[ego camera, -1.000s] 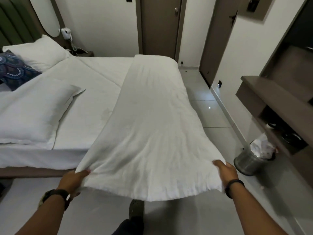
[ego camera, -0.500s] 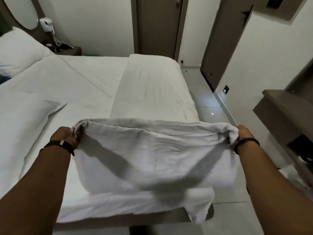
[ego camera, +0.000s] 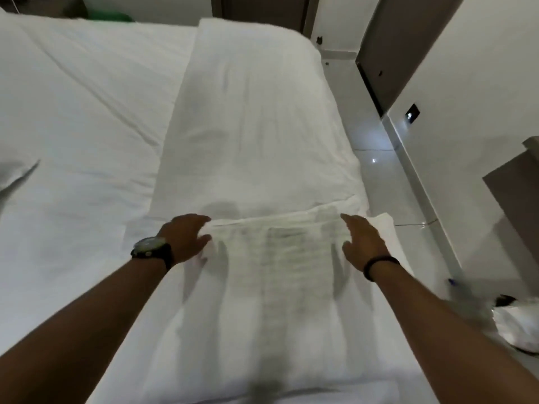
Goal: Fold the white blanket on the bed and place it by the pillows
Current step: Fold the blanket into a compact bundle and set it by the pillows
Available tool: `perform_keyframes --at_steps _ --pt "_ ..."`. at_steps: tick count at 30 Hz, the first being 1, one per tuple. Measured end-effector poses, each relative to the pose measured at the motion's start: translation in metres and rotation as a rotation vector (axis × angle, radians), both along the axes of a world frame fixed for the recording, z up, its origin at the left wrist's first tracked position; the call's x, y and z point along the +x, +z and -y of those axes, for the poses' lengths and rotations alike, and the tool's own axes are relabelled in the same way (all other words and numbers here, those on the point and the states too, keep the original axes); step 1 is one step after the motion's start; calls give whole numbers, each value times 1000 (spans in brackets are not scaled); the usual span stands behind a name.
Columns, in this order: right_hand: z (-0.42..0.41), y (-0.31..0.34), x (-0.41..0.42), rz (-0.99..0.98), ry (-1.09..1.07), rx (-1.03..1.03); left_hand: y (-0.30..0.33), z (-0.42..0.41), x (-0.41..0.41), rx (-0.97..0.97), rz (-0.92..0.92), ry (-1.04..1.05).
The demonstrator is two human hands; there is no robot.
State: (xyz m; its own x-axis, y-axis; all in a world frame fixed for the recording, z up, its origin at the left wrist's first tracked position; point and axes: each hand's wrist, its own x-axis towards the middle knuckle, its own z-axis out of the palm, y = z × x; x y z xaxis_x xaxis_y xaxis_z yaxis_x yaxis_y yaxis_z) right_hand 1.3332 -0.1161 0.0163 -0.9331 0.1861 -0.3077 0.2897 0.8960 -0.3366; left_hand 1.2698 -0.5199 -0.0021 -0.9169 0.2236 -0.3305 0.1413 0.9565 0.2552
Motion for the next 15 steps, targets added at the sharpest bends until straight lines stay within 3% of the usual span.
perform_keyframes --at_steps 2,7,9,11,13,15 --pt "0 -25 -21 75 153 153 -16 -17 -12 -140 49 -133" --pt "-12 -65 -54 304 328 522 -55 -34 -27 -271 88 -151" --pt "-24 -67 -60 156 330 591 -64 -33 -23 -323 -52 -201" --pt "-35 -62 -70 -150 350 570 -60 -28 -29 -350 -173 -229" --pt "-37 -60 -91 -481 377 481 -52 -16 -47 -335 -182 -141" --pt "-24 -66 -114 -509 416 347 -54 0 -61 -358 -117 -91"
